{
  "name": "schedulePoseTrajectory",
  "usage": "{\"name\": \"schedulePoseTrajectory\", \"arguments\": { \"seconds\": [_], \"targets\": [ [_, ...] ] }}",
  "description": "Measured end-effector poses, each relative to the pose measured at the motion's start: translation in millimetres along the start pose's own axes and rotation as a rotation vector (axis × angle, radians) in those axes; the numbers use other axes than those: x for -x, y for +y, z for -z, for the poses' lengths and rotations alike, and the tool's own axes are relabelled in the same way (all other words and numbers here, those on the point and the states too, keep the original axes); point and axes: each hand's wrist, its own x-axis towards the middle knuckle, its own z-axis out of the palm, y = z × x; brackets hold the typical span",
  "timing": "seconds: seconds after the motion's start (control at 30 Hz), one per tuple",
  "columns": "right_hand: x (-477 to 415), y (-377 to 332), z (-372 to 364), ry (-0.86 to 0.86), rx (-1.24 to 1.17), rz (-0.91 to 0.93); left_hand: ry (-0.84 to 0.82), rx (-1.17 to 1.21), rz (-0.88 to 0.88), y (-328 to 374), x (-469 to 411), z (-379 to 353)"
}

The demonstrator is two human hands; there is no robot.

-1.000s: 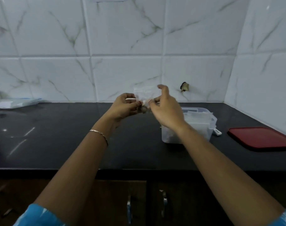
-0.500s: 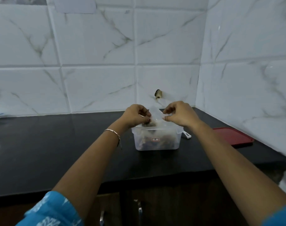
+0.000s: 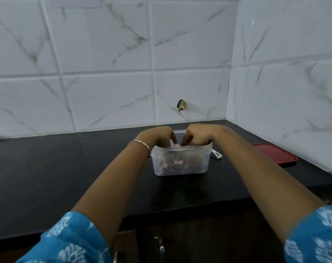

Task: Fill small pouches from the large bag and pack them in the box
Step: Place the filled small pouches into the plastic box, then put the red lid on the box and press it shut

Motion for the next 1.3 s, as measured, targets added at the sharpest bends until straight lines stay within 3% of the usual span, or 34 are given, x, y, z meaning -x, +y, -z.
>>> {"name": "schedulePoseTrajectory", "arguments": {
  "seconds": [0.1,0.2,0.27,0.4,0.5,0.57,0.63,0.7,0.8,1.03,1.3],
  "targets": [
    [-5,-2,0,-0.085,0.064,-0.03,-0.01,0.001,-0.001,0,-6,-4],
    [-3,2,-4,-0.015,-0.002,-0.007,0.004,0.006,-0.001,-3,-7,-7],
    [-1,10,-9,0.179,-0.159,0.016,0.041,0.008,-0.012,-5,-6,-6],
    [19,36,-20,0.766,-0.318,-0.016,0.006,0.034,-0.031,-6,-4,-6],
    [42,67,-29,0.911,-0.269,-0.149,0.051,0.102,-0.031,-3,-2,-6],
    [58,90,-35,0.801,-0.196,-0.28,0.19,0.171,-0.027,0,-5,-7],
    [69,108,-44,0.58,-0.044,-0.443,0.321,0.2,-0.013,1,-9,-9],
    [77,123,-56,0.39,0.04,-0.605,0.385,0.191,0.026,2,-12,-13],
    [84,138,-75,0.233,-0.001,-0.746,0.42,0.148,0.089,4,-9,-19],
    [87,137,-83,0.227,0.231,-0.707,0.408,0.144,0.204,1,-1,-28],
    [75,117,-77,0.14,0.441,-0.623,0.425,0.144,0.214,3,3,-31]
  ]
}}
